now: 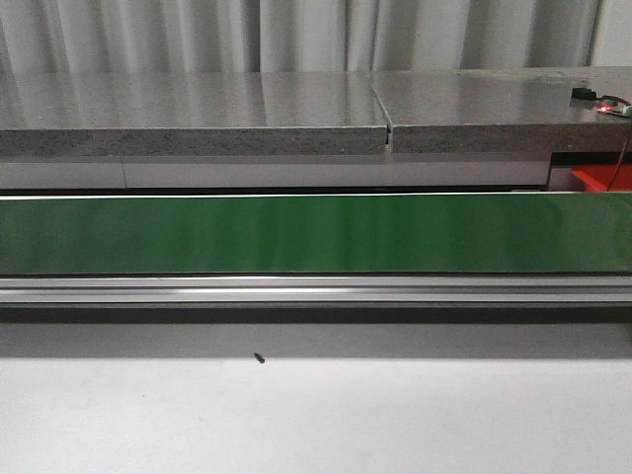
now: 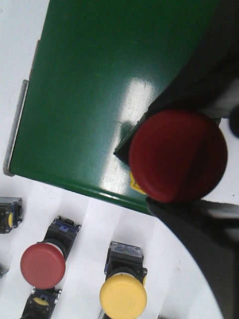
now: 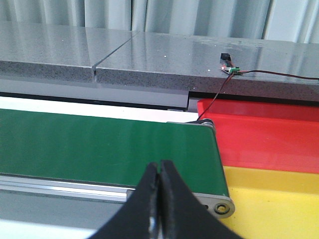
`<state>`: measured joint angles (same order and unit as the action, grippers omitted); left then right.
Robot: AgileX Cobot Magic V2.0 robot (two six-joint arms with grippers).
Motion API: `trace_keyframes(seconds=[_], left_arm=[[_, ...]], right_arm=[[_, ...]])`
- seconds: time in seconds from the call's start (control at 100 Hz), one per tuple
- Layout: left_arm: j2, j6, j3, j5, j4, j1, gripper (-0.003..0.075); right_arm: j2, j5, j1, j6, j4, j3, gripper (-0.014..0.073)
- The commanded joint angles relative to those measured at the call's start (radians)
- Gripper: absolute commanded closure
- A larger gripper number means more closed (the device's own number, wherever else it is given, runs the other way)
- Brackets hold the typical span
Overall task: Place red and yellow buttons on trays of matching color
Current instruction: 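Lower the red button onto the conveyor belt and open the left gripper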
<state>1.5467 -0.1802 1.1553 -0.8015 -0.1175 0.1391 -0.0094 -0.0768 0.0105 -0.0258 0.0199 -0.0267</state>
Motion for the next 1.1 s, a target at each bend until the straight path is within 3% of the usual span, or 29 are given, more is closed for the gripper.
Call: trace_keyframes(seconds=[0.0, 0.18, 0.25, 0.32, 0.44, 0.51, 0.8, 1.09], left_arm=[[-0.013, -0.001, 0.034, 0.057, 0.005, -0.005, 0.0669], [0.007, -0.001, 0.034, 0.077, 0.021, -0.005, 0.0662], [0.009, 0.001, 0.034, 0.085, 0.023, -0.005, 0.0613], [0.009, 0.022, 0.034, 0.085, 0.028, -0.005, 0.0494], [0.009, 0.065, 0.034, 0.085, 0.069, -0.005, 0.0206], [0.009, 0.077, 0.034, 0.085, 0.088, -0.005, 0.0122], [-0.012, 0.077, 0.044, 0.083, 0.135, -0.005, 0.0113], [-0.117, 0.077, 0.156, 0.061, 0.128, -0.005, 0.0113]], right_arm=[[-0.019, 0.077, -0.004, 0.000, -0.009, 0.016, 0.0662], [-0.019, 0.077, -0.004, 0.000, -0.009, 0.016, 0.0662], [-0.019, 0.077, -0.004, 0.000, -0.009, 0.016, 0.0662], [-0.019, 0.077, -0.004, 0.000, -0.009, 0.016, 0.0662], [-0.019, 0.077, -0.004, 0.000, -0.009, 0.016, 0.0662], [-0.019, 0.077, -0.004, 0.000, -0.009, 0.016, 0.0662], [-0.019, 0.077, -0.004, 0.000, -0.009, 0.016, 0.0662], [-0.019, 0.077, -0.004, 0.000, -0.009, 0.016, 0.0662]])
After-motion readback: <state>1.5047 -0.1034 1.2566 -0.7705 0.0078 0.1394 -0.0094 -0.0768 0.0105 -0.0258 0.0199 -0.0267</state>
